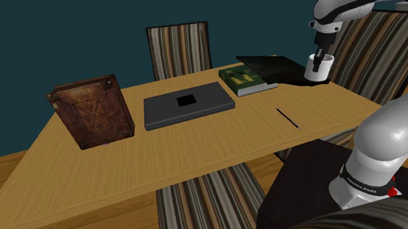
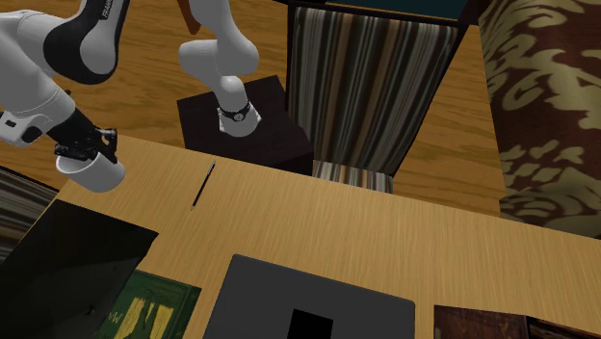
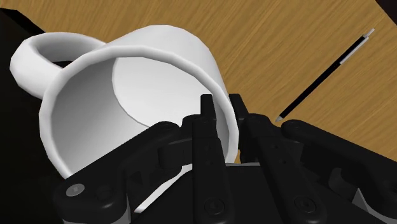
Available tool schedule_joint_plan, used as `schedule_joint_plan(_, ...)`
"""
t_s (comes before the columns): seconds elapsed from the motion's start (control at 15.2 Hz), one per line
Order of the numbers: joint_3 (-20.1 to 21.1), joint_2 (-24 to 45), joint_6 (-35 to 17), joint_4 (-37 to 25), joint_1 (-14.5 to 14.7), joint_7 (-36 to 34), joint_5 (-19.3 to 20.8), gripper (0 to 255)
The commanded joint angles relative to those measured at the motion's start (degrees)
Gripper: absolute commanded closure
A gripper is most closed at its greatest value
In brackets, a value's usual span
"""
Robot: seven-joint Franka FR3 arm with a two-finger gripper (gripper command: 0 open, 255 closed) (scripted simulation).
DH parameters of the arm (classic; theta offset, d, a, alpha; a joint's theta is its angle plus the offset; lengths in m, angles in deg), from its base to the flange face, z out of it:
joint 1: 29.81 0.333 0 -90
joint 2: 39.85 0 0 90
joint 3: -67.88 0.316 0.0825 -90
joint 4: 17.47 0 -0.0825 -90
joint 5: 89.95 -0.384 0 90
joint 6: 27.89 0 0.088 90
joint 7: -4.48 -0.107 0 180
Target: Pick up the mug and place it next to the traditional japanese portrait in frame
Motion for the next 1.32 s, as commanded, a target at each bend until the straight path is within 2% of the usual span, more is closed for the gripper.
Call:
schedule_joint_plan(0.0, -0.25, 0.45, -1.58, 1.10, 0.05, -0.03, 0.00, 255)
schedule_joint_plan(1.25, -4.14, 7.98, -17.99, 10.34, 0.93, 1.93, -1.19, 255)
